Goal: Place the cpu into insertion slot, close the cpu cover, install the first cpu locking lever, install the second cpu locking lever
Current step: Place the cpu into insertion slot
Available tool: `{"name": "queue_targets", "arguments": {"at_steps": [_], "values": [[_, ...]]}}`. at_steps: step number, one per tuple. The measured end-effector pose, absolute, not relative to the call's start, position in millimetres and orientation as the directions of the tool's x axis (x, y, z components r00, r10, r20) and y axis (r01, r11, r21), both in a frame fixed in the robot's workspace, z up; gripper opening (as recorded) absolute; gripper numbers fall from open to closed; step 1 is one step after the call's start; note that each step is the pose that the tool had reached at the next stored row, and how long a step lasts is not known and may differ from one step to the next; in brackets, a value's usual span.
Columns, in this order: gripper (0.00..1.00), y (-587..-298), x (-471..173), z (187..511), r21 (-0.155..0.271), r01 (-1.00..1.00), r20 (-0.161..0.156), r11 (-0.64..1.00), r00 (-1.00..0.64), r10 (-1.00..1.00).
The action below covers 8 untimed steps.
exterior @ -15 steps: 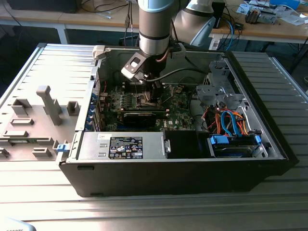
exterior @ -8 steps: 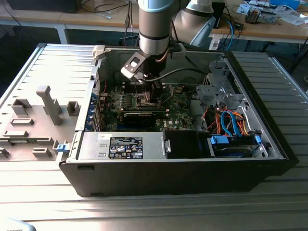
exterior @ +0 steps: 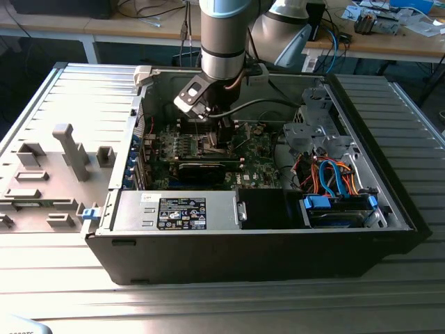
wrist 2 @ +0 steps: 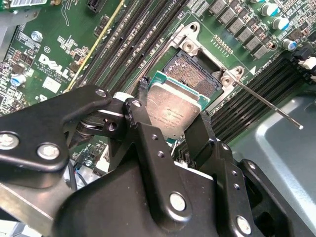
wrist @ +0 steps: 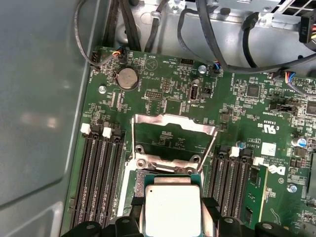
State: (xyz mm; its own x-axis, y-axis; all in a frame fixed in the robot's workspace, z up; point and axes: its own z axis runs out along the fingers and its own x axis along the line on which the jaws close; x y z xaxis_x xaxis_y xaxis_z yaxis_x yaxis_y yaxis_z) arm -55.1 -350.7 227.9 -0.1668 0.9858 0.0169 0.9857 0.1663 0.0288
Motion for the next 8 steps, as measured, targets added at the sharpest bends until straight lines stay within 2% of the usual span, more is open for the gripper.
{"name": "queue_targets", "arguments": {"at_steps": [8], "values": [[0.54,-350.7,-55.1,227.9,0.029,0.991,0.017,0.133,-0.133,0.991]]}}
